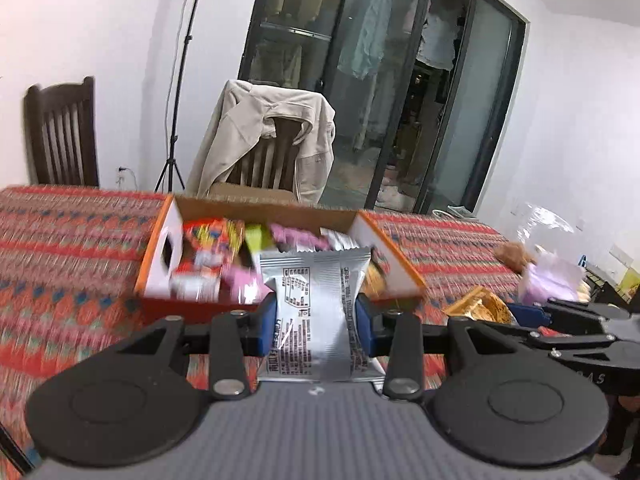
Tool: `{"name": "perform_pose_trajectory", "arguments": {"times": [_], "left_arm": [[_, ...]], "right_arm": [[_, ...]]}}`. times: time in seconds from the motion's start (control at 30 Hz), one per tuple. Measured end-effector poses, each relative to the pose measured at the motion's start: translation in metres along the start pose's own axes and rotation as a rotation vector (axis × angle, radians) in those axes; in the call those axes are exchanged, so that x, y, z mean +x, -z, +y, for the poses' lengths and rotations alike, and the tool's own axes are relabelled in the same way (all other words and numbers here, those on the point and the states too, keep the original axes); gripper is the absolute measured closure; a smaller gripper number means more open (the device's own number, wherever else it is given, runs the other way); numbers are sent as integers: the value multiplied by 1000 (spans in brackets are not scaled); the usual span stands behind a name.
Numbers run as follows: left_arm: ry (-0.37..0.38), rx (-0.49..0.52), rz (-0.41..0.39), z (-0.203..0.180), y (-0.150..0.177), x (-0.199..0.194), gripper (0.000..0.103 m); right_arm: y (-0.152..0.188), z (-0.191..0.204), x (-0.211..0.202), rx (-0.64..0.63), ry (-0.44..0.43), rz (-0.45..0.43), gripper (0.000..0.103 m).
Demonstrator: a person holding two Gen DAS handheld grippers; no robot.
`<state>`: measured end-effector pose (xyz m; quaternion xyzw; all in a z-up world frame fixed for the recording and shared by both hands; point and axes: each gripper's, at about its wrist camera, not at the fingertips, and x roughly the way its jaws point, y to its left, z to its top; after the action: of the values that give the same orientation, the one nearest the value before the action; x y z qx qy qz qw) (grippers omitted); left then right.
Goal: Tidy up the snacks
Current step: 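Carry the white wrapper with left tool while right tool carries the cracker packet to the box, then open both tools to drop the wrapper and cracker packet into the box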
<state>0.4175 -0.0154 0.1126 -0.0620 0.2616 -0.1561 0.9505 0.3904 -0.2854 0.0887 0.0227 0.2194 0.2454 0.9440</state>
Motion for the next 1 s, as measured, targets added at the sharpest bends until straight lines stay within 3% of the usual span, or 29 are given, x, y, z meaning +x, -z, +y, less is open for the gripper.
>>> {"name": "perform_pose_trajectory", "arguments": {"times": [0.1, 0.27, 0.4, 0.47, 0.53, 0.57, 0.7, 1.0], "left_arm": [[1, -8, 25, 8, -33, 51, 63], [-76, 2, 88, 19, -63, 137, 63], [-103, -39, 163, 37, -69, 193, 63], [-100, -38, 186, 42, -68, 215, 58], [-144, -47, 197, 47, -63, 229, 50], [-153, -55, 201, 49, -60, 232, 46], [-111, -57, 191, 57, -57, 224, 30], [-116, 1, 132, 50, -73, 161, 30]], "right_arm": [[-39, -20, 44, 14, -22, 15, 60], [-85, -65, 139, 114, -9, 83, 59], [-100, -91, 205, 158, 47, 154, 59], [-102, -101, 231, 172, 67, 179, 59], [-100, -105, 252, 176, 87, 205, 56], [-99, -110, 264, 193, 81, 226, 46], [-94, -121, 272, 238, 86, 224, 43], [-108, -118, 216, 159, 119, 159, 42]]}}
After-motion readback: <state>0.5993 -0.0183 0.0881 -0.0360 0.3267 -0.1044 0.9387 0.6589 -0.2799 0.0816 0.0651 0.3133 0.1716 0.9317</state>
